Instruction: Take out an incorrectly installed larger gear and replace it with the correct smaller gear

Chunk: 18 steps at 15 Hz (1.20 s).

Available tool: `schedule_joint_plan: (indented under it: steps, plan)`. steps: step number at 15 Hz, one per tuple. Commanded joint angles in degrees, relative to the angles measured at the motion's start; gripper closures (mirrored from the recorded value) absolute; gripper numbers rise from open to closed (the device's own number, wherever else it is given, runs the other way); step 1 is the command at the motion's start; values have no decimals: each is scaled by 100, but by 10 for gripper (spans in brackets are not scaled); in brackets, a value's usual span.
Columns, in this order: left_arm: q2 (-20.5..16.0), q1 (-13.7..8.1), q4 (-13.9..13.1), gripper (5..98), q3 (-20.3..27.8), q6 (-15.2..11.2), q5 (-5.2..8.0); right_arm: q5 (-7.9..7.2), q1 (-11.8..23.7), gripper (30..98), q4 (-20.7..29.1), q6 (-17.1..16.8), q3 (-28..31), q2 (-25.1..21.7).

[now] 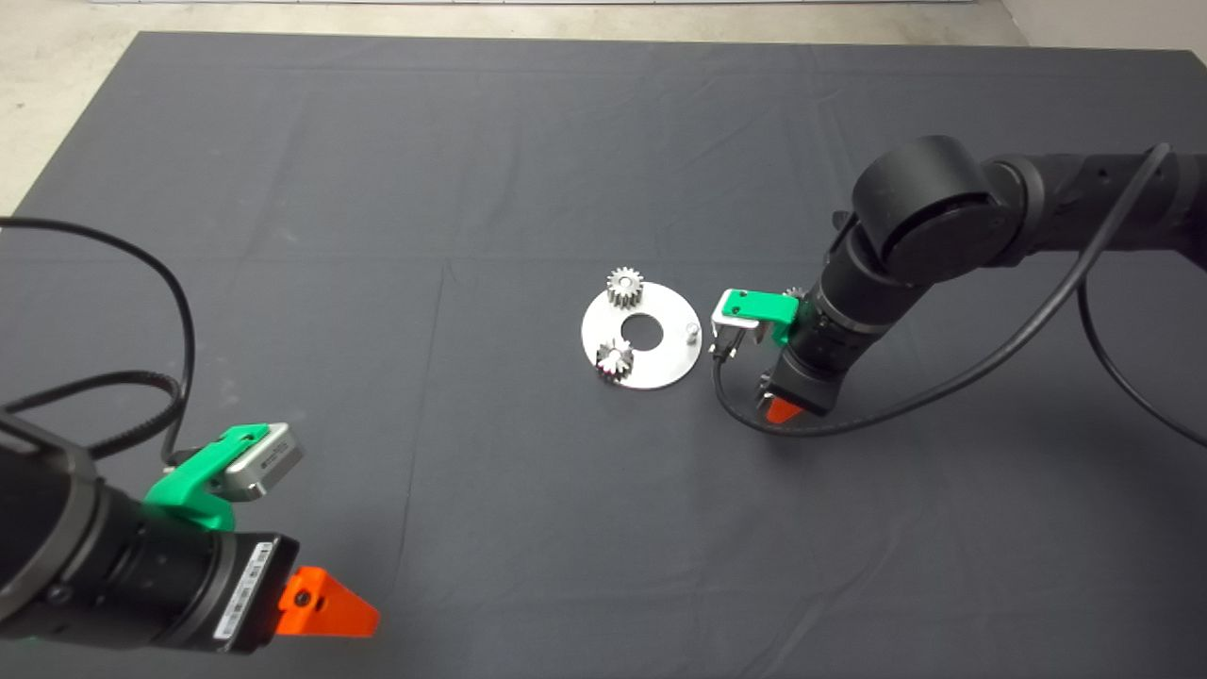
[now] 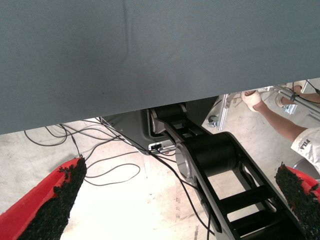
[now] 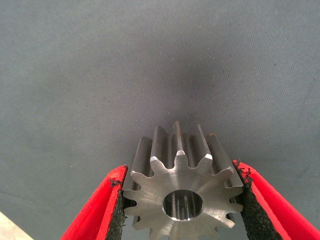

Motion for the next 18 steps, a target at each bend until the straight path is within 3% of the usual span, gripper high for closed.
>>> schedule_joint_plan:
  steps: [1,9,18]
  plan:
    - [-3,-58,-129,59,105,21,15,-736,41,775,-485,-69,-40,-95]
    - [-12,-58,-138,59,105,12,15,-736,-132,775,-801,-72,-117,-192]
    - [-12,-58,-138,59,105,12,15,-736,-153,772,-816,-81,-158,-319]
